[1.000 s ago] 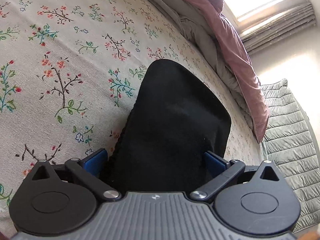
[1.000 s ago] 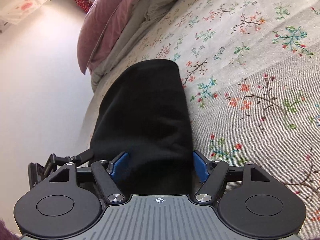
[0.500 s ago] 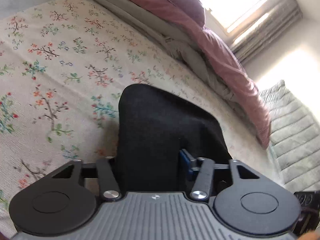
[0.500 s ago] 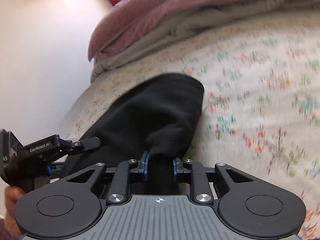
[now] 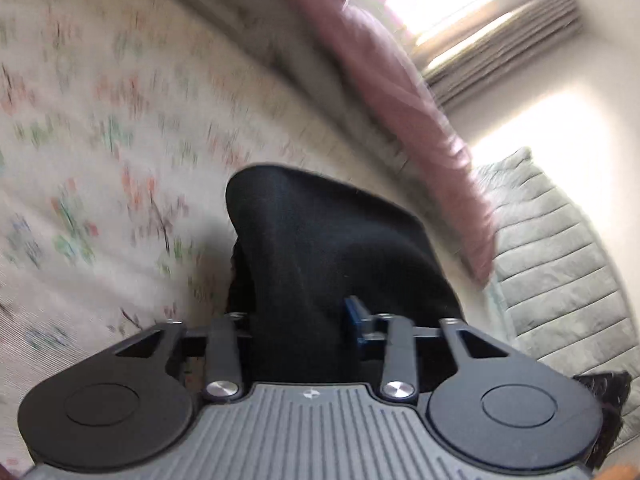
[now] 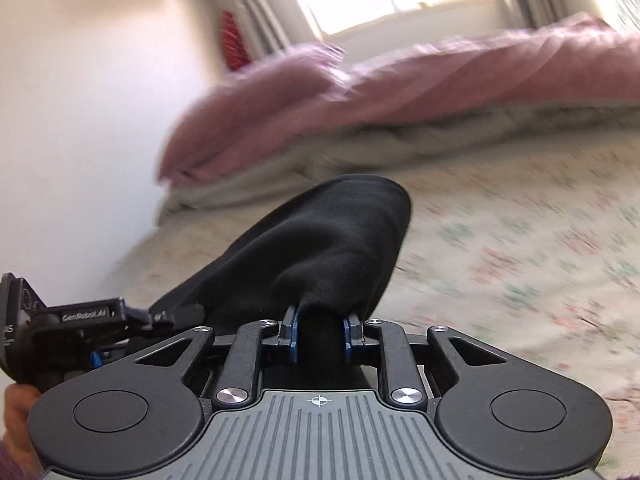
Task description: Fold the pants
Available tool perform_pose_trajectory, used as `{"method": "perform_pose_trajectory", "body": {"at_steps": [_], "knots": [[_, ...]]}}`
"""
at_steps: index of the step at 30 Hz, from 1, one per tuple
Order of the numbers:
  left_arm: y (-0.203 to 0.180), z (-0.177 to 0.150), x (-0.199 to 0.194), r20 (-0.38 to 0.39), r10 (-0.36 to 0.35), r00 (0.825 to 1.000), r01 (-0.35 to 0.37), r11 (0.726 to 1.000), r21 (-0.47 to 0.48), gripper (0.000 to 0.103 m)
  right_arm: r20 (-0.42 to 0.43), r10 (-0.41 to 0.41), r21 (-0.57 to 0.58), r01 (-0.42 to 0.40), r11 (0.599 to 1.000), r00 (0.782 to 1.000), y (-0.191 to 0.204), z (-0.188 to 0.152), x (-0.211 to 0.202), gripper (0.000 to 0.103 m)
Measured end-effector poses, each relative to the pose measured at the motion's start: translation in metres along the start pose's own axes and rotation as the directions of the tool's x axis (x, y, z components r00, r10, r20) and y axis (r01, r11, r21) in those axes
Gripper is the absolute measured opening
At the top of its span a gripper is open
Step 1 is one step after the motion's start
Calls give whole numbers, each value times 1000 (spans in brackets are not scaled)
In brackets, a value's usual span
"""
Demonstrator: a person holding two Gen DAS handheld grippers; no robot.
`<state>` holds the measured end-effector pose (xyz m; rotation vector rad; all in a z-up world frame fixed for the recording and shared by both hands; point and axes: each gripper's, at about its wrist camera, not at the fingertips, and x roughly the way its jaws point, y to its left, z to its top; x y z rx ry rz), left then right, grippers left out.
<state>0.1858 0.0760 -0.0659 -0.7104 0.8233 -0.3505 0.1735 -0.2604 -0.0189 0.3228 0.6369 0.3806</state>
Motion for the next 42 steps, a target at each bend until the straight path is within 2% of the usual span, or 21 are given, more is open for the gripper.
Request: {"method": "perform_pose_trajectory", "body": {"at_steps": [1,3,5,7,9,12,16,18,20,23,30,33,34,35,36,38,42], "knots": [[-2,-3,6,8,20,1000,-20,1000,13,96,-40,-26,31,27,999,999,-18,-3,8,20],[-12,-3,10,16,30,999,-31,996,77,97,-104,-33,119,45,992,994,-51,-13,23,22],[-18,-4,4,43,57,997,-62,988,142,97,-117,-7,180,28,983,993,-72,-21,29,28],[-17,-2,1,54,67,996,-75,984,162,97,-127,-4,216,32,976,992,-77,-22,29,34],[-14,0,-5,63,73,995,-81,987,141,97,-141,-24,225,56,973,990,-75,-22,28,41],[-13,2,-14,106,102,989,-114,987,110,97,-164,-47,229,84,970,985,-70,-26,25,42],[-20,0,-20,147,133,980,-156,976,155,95,-173,-64,245,106,964,983,-69,-25,21,43],[-24,-1,-17,138,147,979,-171,968,182,92,-174,-73,261,117,958,982,-70,-26,17,43],[-26,-6,-11,110,154,982,-174,962,209,75,-178,-70,272,118,955,982,-70,-29,12,45],[-30,-7,-3,121,147,982,-171,958,229,63,-196,-78,251,127,960,978,-62,-36,14,45],[-29,-5,4,143,155,978,-187,950,249,60,-201,-53,376,126,918,978,-67,-47,9,43],[-30,-4,2,139,169,976,-198,952,234,64,-203,-87,320,150,935,975,-59,-48,8,45],[-32,-5,1,141,188,972,-218,947,236,70,-201,-108,289,164,943,974,-55,-47,9,45],[-35,-5,0,142,212,967,-242,939,244,77,-196,-132,256,180,950,972,-49,-47,9,48],[-37,-5,0,139,236,962,-265,930,254,79,-190,-161,218,202,955,968,-44,-47,9,54],[-42,-4,-3,131,265,955,-291,916,274,82,-182,-220,134,246,960,958,-31,-46,8,61],[-53,-9,-14,155,322,934,-355,883,306,85,-168,-274,-4,278,961,947,-5,-44,3,66]]}}
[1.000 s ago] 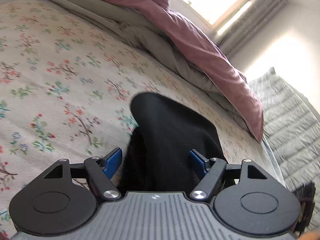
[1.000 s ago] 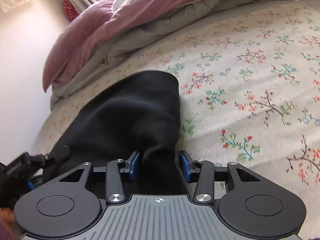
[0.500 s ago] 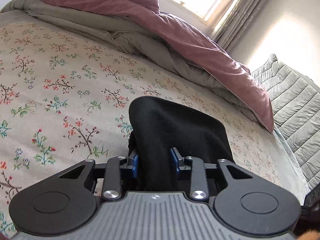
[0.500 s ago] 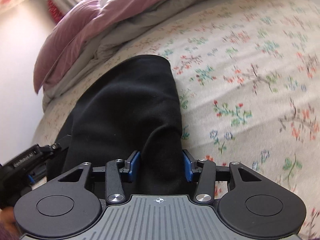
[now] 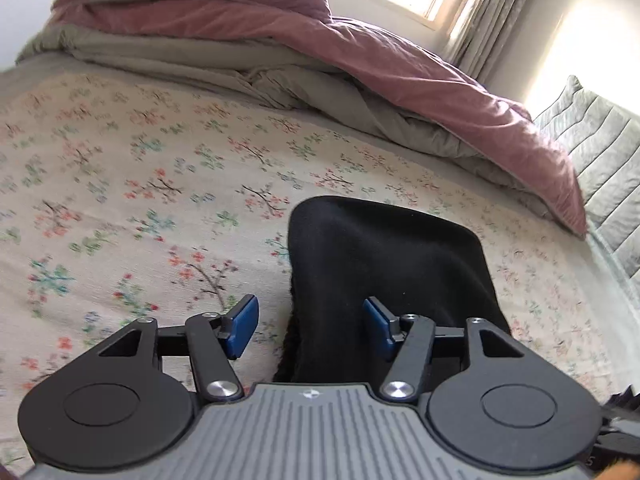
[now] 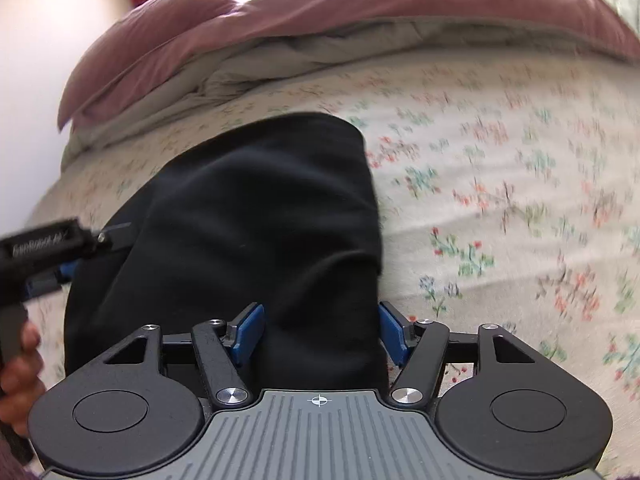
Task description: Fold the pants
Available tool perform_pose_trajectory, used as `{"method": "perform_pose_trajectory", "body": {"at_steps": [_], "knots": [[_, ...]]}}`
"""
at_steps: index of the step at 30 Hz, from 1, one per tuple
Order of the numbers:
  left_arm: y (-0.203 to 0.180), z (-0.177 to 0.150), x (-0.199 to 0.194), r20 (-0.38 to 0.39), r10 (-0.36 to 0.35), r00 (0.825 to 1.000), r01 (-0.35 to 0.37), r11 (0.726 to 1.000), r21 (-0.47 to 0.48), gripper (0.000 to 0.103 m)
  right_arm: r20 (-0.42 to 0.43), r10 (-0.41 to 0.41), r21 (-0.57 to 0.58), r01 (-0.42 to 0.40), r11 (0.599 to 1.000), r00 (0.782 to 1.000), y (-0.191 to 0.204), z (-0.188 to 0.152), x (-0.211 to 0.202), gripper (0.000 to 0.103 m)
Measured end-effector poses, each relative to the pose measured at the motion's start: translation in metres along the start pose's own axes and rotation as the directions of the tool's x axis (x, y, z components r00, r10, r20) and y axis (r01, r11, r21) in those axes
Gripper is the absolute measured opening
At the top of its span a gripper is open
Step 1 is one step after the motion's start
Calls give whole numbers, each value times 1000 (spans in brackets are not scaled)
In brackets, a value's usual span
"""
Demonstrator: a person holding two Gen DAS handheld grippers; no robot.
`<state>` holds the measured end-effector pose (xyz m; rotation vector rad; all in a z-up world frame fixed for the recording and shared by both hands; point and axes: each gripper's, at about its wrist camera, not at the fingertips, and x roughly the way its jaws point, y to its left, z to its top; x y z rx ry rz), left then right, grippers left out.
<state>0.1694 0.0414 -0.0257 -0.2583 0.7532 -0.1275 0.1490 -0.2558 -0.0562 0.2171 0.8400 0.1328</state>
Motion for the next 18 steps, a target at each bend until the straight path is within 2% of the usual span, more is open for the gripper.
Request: {"method": "perform_pose_trajectory", "body": {"at_steps": [3,18], "knots": [[-5,-4,-11,7,26,1000,-26,998,50,88,47,-50,-78,54,996,998,13,-2,-11,66],[-12,-26,-39,44,126,991,-132,977,169,93,55,-47,-112,53,992,997,25,-20,-43,66]]}}
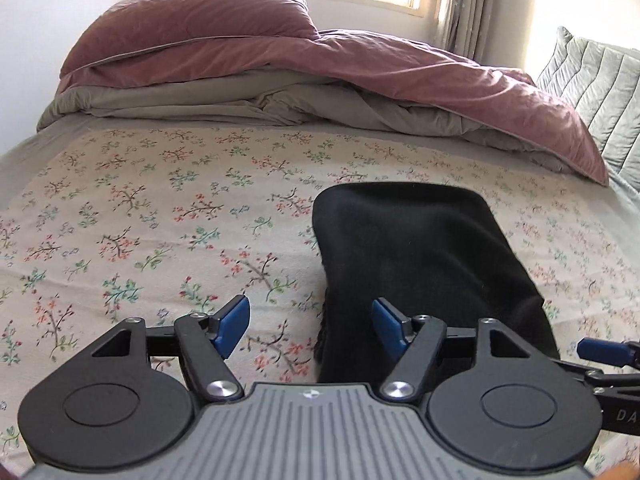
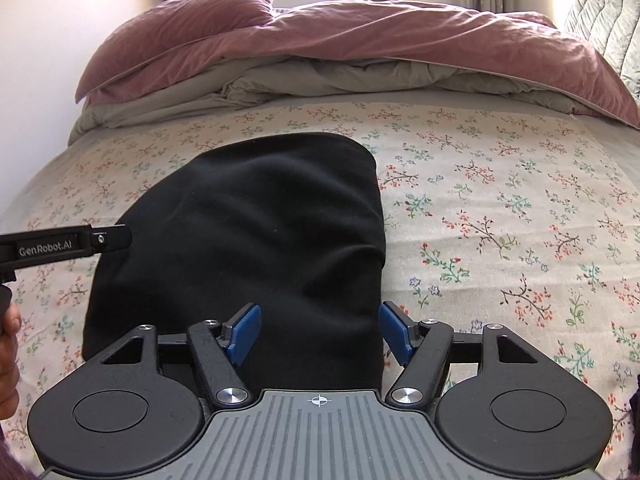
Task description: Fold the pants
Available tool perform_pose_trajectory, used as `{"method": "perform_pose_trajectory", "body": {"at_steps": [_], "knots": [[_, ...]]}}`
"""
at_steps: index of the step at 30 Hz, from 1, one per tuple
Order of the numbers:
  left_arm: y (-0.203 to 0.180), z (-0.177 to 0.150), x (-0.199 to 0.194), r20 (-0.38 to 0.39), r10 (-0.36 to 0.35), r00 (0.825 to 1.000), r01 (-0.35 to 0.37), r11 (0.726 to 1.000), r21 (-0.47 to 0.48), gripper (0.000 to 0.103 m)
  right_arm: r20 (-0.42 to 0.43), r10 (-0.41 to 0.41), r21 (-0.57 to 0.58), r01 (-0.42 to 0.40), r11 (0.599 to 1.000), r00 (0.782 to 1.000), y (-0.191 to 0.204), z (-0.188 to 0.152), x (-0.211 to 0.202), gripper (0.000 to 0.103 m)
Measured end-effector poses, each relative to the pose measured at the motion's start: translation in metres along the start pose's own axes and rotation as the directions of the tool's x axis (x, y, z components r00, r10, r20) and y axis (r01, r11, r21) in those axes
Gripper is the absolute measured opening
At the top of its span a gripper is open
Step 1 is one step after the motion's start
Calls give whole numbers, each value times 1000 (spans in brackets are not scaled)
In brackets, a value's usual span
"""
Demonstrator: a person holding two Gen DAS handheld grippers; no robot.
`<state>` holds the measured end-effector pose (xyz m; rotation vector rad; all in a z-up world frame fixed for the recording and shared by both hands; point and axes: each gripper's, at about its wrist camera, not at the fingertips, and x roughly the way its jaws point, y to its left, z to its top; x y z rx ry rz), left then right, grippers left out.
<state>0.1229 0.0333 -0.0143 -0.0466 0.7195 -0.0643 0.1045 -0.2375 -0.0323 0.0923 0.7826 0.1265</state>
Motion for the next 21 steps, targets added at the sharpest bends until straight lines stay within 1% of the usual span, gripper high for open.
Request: {"method": "perform_pose_trajectory", "body": {"at_steps": [4,5,7,10,13,17,19,21], "knots": [[-4,-6,15,-27,13,1000,-12,999,53,93,12,20,-25,-19,999,1000,7,-7,2,68],[-3,-9,19,-39,14,999,-12,998,54,94,-2,20,-33,-20,999,1000,9,-10,7,68],[-1,-11,26,-63,10,998,-8,1000,30,94,-30,11,-55,-13,998,999,14,-15,20,70],[7,-7,32,-85,-12,996,11,1000,-9,97,-10,-26,-104,24,994,1000,24,-20,31,76],[13,-10,36,-95,-26,995,23,999,-28,101,-12,-40,-115,39,993,999,28,-25,42,77],[20,-8,38,-125,-69,990,57,994,-95,101,8,-71,-123,71,990,997,35,-33,45,77],[18,-6,37,-126,-65,990,56,995,-77,101,29,-72,-134,76,988,997,36,-40,46,78],[15,-5,38,-119,-60,991,53,997,-62,101,24,-84,-148,87,985,996,39,-40,46,78]]}}
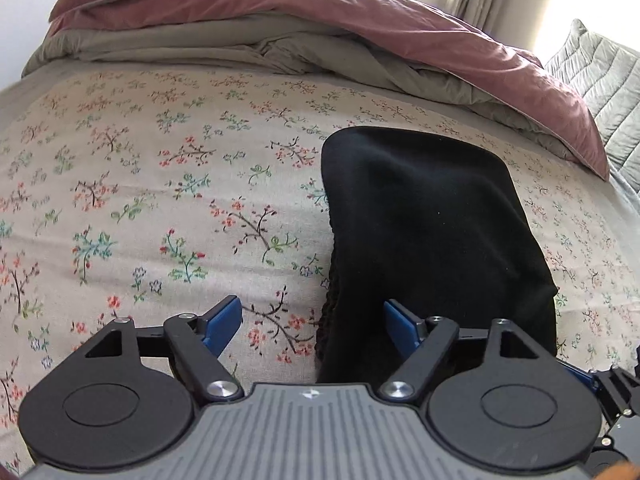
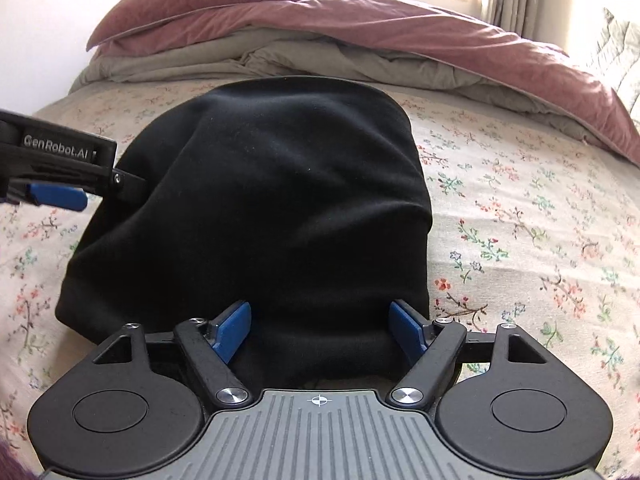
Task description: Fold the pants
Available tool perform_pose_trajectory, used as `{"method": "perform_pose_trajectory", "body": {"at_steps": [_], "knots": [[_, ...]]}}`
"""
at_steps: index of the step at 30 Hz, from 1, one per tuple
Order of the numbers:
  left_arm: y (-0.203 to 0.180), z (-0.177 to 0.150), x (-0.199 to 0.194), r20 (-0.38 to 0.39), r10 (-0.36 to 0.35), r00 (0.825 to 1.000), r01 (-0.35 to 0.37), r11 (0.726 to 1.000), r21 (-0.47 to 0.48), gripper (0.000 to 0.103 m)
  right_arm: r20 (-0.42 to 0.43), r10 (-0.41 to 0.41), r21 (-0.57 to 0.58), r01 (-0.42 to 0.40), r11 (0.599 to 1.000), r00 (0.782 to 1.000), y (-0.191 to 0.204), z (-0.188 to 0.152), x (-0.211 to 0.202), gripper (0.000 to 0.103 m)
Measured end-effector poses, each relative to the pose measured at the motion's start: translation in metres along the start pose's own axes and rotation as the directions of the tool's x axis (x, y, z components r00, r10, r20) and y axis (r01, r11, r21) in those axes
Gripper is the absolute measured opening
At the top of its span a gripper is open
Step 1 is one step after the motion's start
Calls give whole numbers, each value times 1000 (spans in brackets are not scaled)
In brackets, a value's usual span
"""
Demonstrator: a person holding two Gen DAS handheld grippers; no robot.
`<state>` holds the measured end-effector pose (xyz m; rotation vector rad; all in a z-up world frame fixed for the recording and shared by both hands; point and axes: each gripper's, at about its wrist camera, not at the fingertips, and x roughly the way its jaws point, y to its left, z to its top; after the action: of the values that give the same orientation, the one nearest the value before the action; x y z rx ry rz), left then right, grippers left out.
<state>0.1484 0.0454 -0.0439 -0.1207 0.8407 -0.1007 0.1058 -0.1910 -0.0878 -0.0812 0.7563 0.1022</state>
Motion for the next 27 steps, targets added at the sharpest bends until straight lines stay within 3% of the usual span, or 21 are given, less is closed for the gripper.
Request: {"method": "perform_pose_trajectory", "body": {"at_steps": [4,9,13,16,19,23,27], "knots": [[-1,-2,2,11,4,1000,-4,1000,0,101,-34,19,-20,-19,1000,999,-4,6,0,78],[-6,-1,-8,39,61,997,-62,998,22,101,41,49,5,-49,999,998,-10,-10,-2,81],[-15,-11,-44,83,137,987,-141,989,49,101,-28,77,82,-75,994,997,-17,5,-23,92],[-18,-20,-80,113,150,982,-154,988,31,103,28,138,136,-140,981,990,-26,9,-58,95],[-20,-32,-116,125,136,983,-137,991,-1,103,83,78,136,-89,987,993,-24,8,-93,98],[-23,-46,-159,163,95,982,-88,995,-49,103,95,107,219,-126,968,990,-26,3,-131,100],[-35,-76,-187,210,44,977,-45,999,3,103,145,24,258,-61,964,989,-16,-6,-176,103]]}}
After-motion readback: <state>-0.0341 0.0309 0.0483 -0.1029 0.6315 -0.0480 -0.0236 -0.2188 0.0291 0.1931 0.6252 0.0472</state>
